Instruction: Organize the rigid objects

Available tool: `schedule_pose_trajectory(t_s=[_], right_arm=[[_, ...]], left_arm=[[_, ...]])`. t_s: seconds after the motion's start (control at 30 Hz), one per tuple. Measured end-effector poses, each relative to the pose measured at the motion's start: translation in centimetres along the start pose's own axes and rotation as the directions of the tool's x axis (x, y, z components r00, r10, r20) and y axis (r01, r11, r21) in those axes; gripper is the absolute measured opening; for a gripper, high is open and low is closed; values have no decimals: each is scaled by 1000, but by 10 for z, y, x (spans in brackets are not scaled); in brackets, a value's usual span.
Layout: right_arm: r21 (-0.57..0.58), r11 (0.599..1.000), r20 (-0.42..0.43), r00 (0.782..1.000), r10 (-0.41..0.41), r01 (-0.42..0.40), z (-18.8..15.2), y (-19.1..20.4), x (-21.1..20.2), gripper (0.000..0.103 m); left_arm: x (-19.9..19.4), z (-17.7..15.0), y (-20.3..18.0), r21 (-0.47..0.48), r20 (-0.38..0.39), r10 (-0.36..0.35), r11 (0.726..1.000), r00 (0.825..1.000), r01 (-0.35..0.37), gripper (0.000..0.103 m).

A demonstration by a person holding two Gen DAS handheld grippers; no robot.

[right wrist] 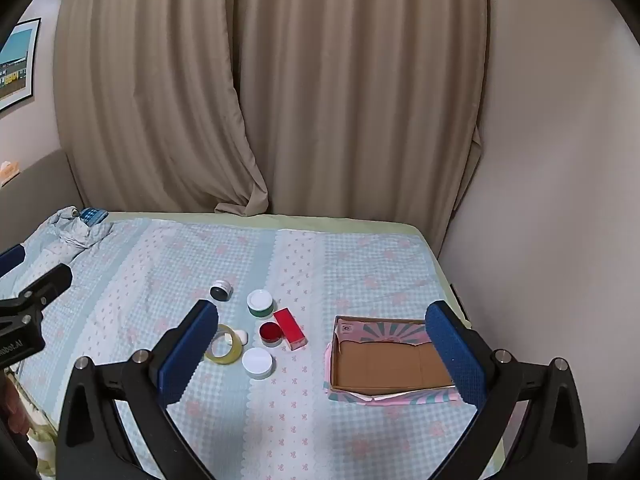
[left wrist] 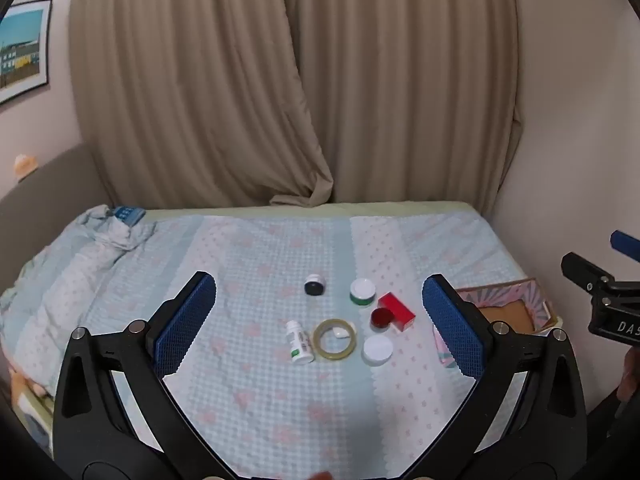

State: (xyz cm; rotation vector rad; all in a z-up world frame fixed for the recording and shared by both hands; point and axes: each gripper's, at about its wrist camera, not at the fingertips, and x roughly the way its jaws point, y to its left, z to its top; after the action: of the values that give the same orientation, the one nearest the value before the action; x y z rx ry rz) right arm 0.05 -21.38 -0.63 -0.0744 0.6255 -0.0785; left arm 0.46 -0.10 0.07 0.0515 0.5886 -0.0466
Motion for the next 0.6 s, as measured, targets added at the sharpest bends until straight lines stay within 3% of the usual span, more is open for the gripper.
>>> schedule_pose_trajectory(t_s=[0.07, 0.17, 0.6], right_arm=[[-2, 1000, -16, 1000, 0, 0, 1, -1, 1, 103], [0, 1000, -13, 1000, -1, 1, 1, -1, 2, 103], [19, 1000, -18, 1000, 3, -2, 7, -5, 6, 103]], left_arm=[[10, 9, -2, 2, -21, 4, 1000, 1000, -4, 103], [1, 2, 1, -11, 36, -5, 1000, 999, 5, 102], [-3, 4, 9, -35, 44, -28, 999, 999, 29, 103]])
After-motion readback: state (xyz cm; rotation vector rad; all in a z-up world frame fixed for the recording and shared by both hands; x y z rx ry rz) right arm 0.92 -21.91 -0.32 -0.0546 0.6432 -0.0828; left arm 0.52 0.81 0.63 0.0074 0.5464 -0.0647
